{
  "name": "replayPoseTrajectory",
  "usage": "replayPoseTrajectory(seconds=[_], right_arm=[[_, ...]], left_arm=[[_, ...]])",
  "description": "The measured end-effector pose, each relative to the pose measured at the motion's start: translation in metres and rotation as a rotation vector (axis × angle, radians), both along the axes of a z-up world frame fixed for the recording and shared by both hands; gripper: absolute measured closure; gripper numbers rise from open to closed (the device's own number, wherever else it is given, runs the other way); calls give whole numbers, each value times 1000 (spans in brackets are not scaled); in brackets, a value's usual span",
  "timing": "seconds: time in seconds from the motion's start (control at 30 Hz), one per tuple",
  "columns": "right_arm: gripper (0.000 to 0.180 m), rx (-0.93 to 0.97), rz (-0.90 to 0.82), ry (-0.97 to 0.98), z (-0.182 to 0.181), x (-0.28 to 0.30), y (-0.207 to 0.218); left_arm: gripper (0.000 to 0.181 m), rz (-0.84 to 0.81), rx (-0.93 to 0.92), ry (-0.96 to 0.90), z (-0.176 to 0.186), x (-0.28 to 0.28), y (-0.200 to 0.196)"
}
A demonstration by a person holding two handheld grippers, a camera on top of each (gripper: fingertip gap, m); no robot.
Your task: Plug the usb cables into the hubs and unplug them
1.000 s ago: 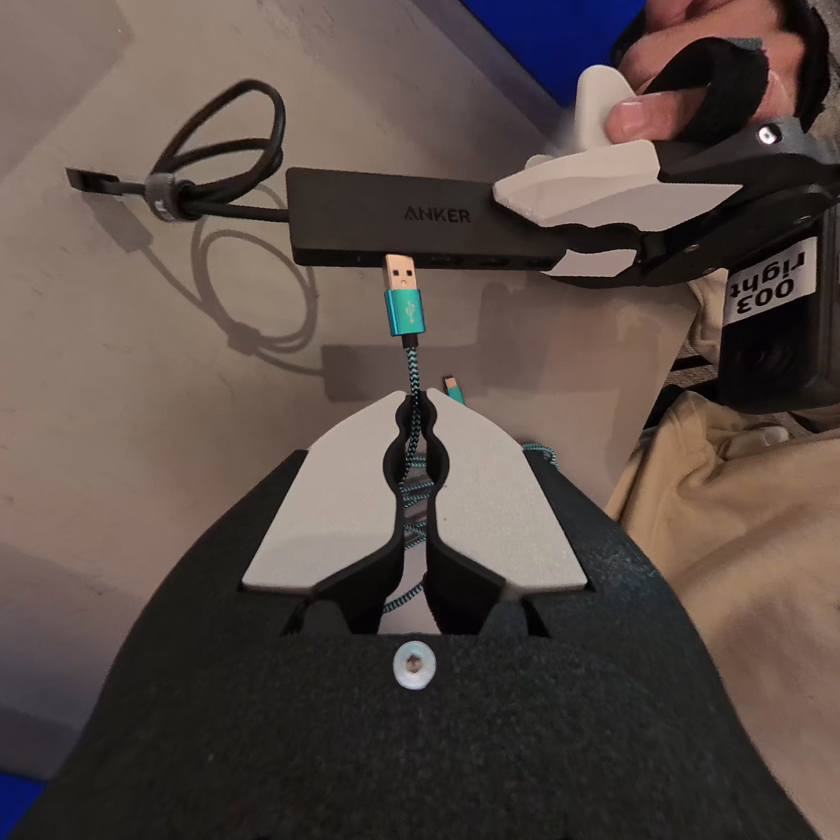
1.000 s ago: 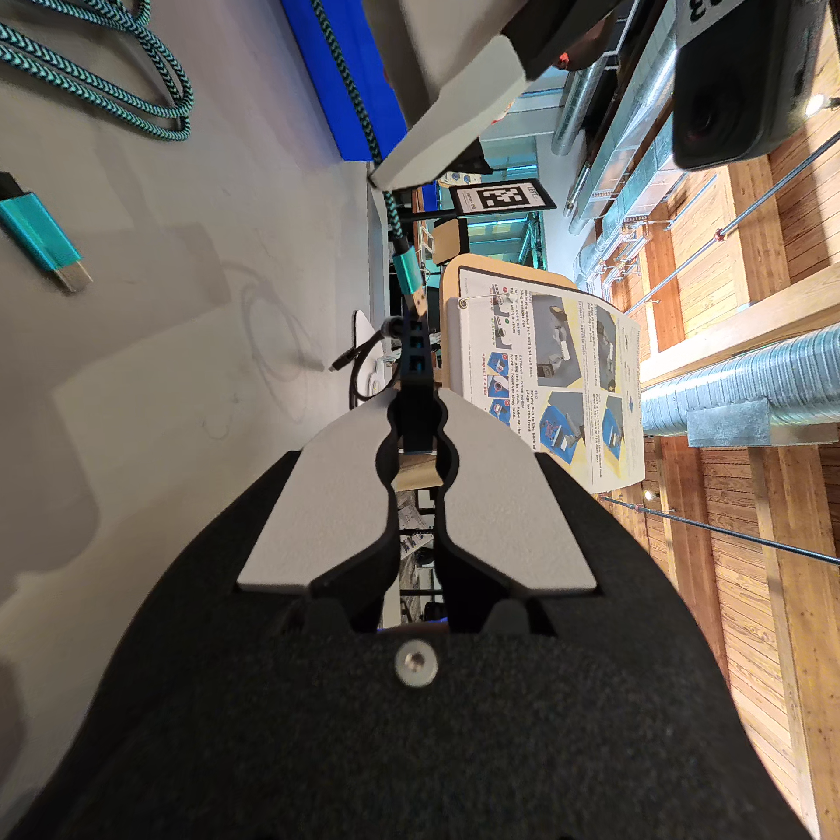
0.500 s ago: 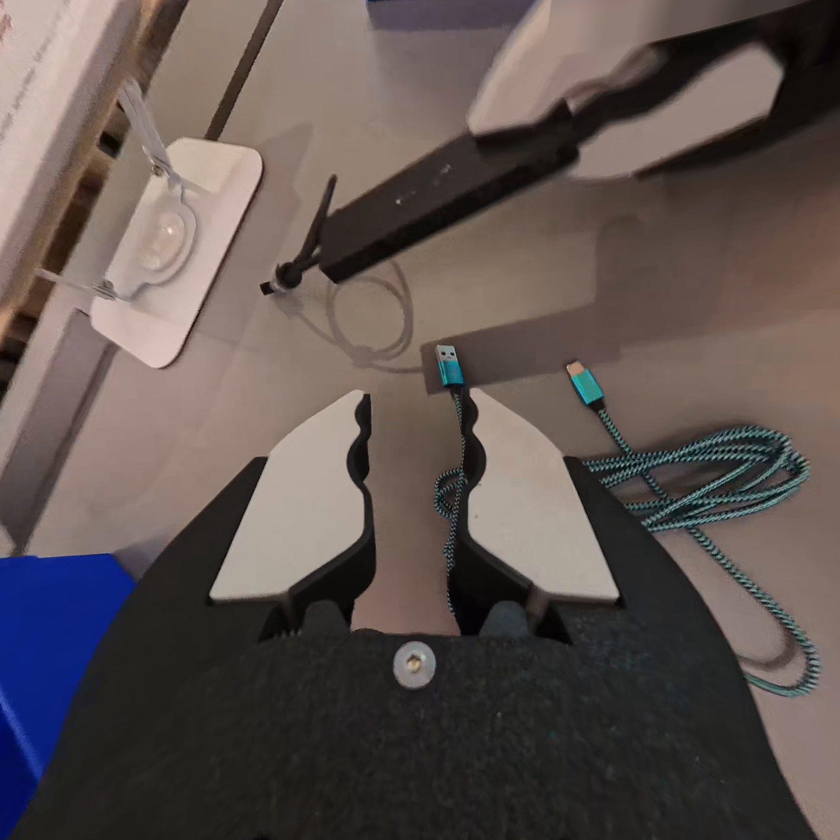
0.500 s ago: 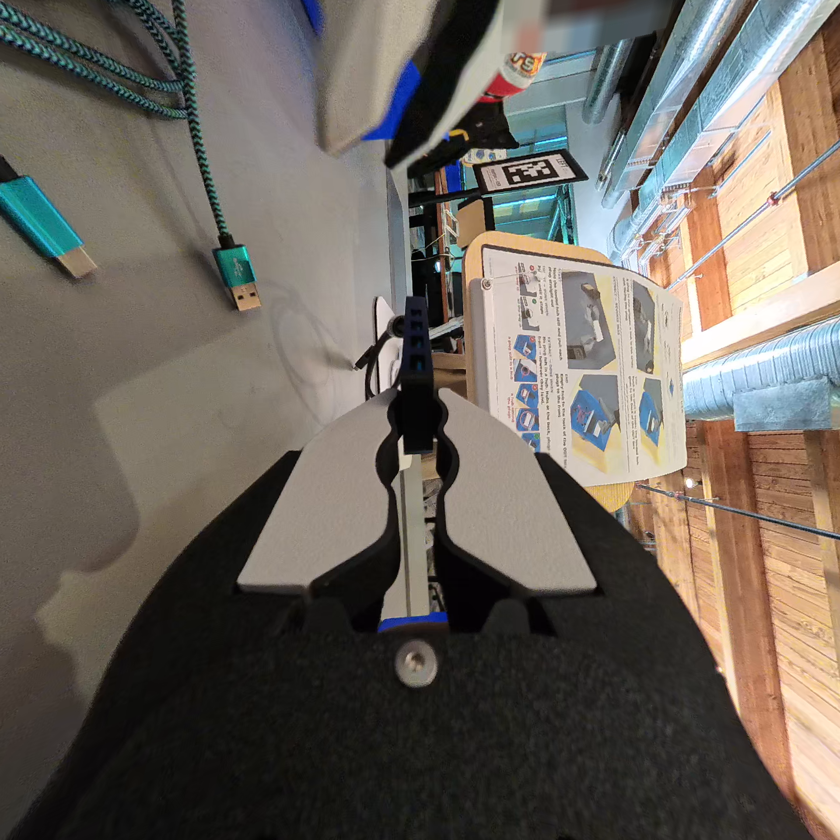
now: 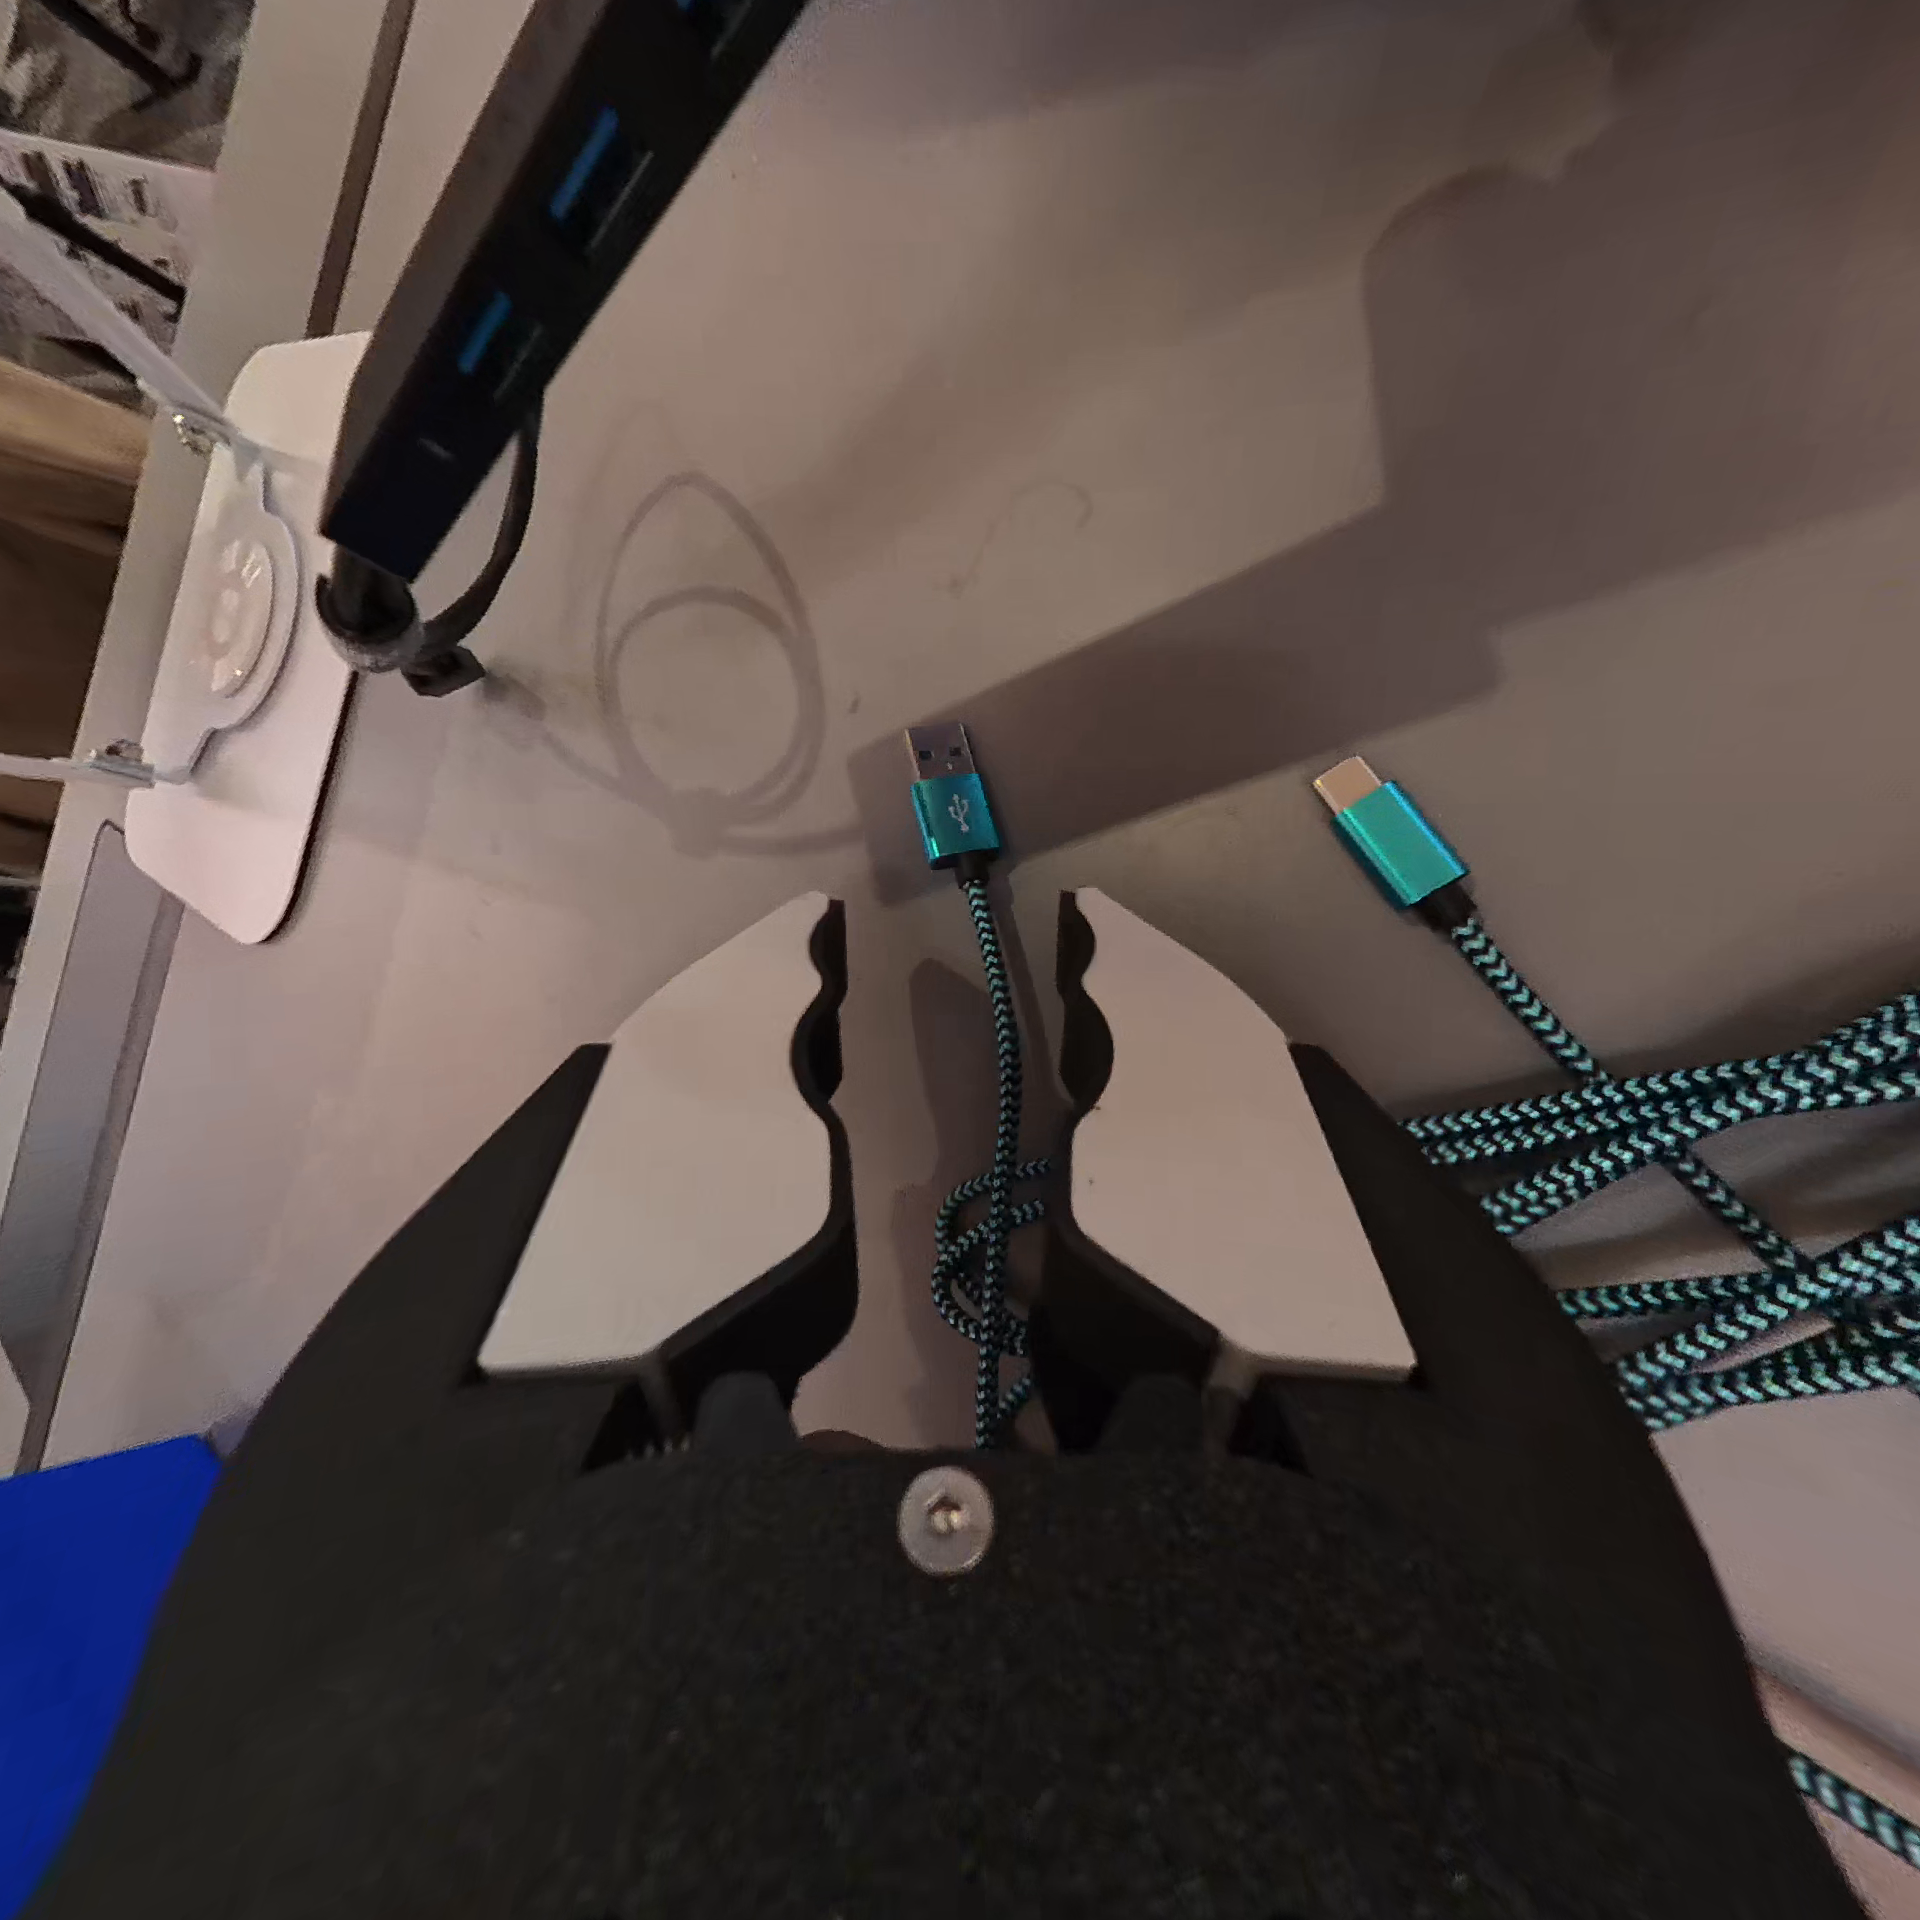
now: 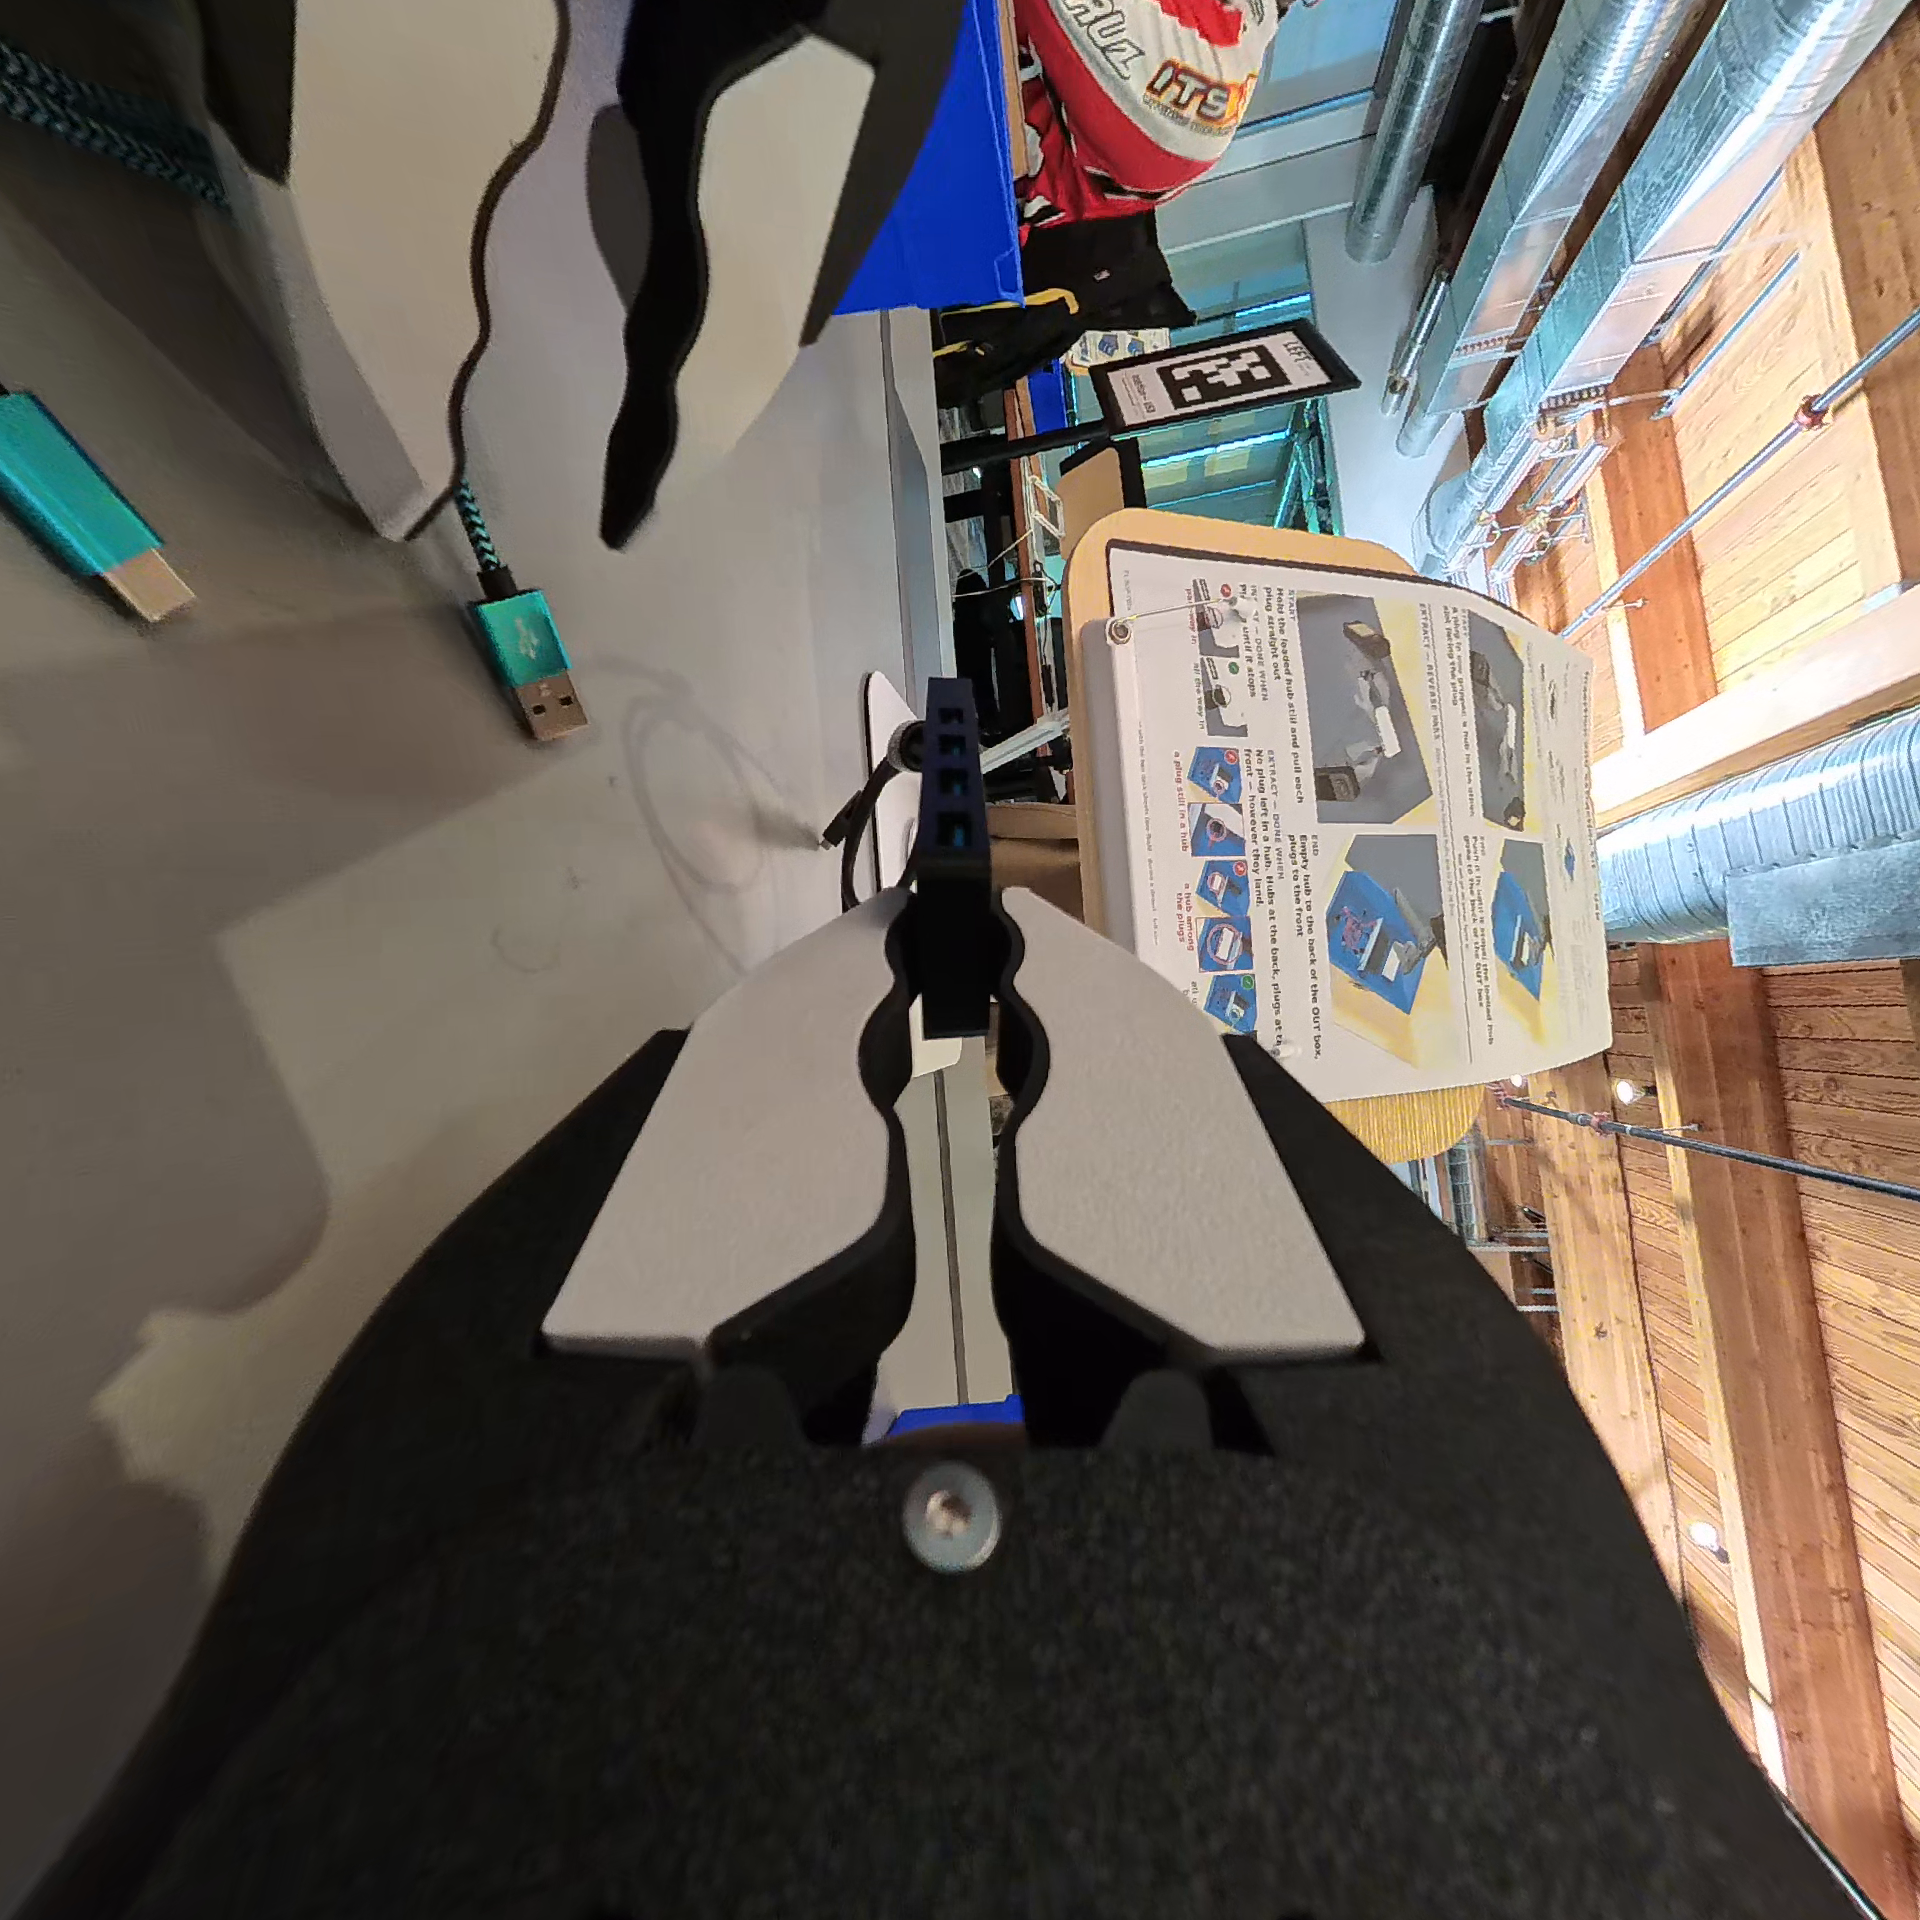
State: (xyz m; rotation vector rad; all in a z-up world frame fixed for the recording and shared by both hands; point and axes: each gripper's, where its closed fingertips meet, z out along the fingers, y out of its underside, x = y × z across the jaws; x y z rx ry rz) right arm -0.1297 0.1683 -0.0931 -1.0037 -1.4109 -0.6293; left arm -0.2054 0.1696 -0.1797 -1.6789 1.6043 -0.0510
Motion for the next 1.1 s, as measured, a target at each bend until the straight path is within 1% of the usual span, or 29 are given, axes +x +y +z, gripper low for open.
replayPoseTrajectory(seconds=[0.07,0.1,0.17,0.23,0.3,0.5,0.67,0.8,0.97,1.1], right_arm=[[169,0,0,0,0,1,0],[169,0,0,0,0,1,0],[169,-1,1,1,0,1,0],[169,-2,1,1,0,1,0],[169,-2,2,1,0,1,0],[169,-7,-2,-1,-1,1,1],[169,-12,-5,-1,-2,2,2],[169,-13,-5,-8,-3,2,2],[169,-3,-1,-23,-5,-1,1],[169,40,-6,-46,-4,-2,0]], left_arm=[[143,-5,0,4,0,0,4],[147,-1,0,10,-1,-1,7],[158,-20,-36,5,-4,0,5],[174,-56,-70,0,-7,2,-1],[177,-80,-60,-11,-7,3,-3],[178,-81,-55,-19,-7,3,-3],[178,23,-110,3,-3,-4,2],[179,121,-157,-28,13,-9,5],[179,143,-242,-111,35,-5,-3],[178,170,-346,-197,55,-1,-8]])
